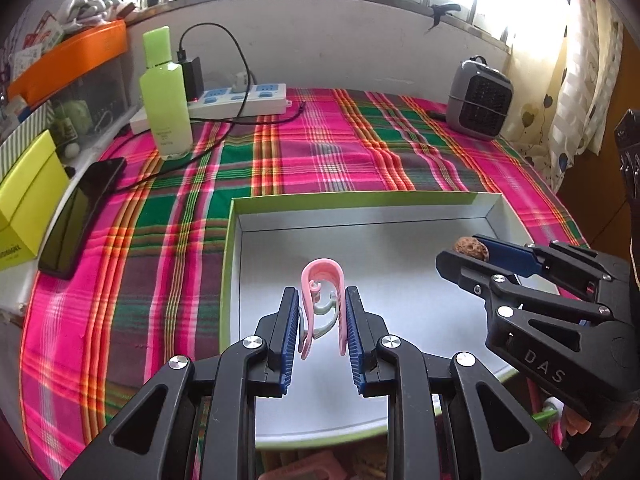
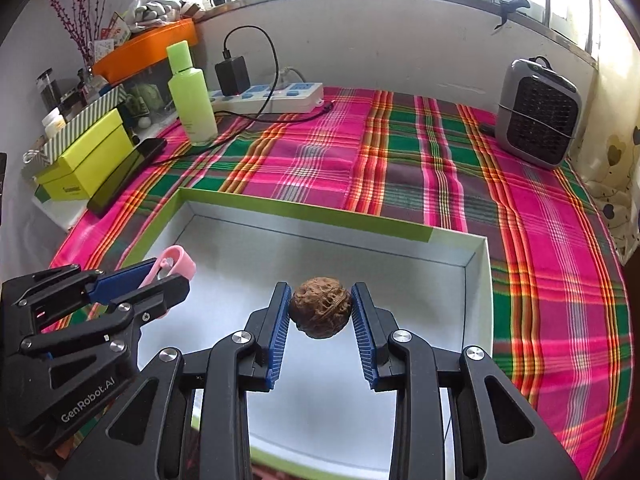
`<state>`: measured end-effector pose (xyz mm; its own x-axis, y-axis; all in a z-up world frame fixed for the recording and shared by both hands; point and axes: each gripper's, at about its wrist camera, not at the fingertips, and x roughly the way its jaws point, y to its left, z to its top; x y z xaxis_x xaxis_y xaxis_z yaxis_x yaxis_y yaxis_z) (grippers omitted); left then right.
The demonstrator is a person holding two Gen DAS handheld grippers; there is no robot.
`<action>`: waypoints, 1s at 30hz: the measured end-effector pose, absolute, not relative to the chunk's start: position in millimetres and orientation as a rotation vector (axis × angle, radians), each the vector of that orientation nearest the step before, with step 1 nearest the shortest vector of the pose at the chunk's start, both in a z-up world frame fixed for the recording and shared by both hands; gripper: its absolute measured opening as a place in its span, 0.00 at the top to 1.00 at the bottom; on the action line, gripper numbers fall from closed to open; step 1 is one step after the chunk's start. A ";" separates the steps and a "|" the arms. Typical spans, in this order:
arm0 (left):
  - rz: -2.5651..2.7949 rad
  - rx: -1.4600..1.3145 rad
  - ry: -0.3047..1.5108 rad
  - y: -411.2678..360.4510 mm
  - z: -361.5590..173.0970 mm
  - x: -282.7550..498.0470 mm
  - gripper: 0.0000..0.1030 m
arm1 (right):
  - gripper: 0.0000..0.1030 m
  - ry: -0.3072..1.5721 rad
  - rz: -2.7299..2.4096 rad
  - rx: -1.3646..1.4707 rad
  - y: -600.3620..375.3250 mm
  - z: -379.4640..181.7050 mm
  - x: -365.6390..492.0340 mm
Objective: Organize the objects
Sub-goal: 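Carry walnut and pink clip into the white tray and open both grippers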
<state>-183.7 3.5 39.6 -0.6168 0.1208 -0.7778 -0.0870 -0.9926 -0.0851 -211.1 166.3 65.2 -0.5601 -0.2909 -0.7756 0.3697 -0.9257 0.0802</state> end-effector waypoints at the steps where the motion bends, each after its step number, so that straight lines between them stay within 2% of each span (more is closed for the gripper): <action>1: 2.723 -1.325 -0.064 3.1 37.7 -187.5 0.80 | 0.69 0.134 -2.482 1.214 165.6 64.3 -213.6; 30: 2.715 -1.396 -0.024 9.0 22.7 -213.9 0.79 | 0.69 0.160 -2.462 1.298 159.6 47.9 -238.6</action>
<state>-213.9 9.0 22.7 -0.5786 0.0858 -0.8111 -0.0717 -0.9959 -0.0542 -238.6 159.6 47.9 -0.5182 -0.2540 -0.8167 0.3573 -0.9319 0.0631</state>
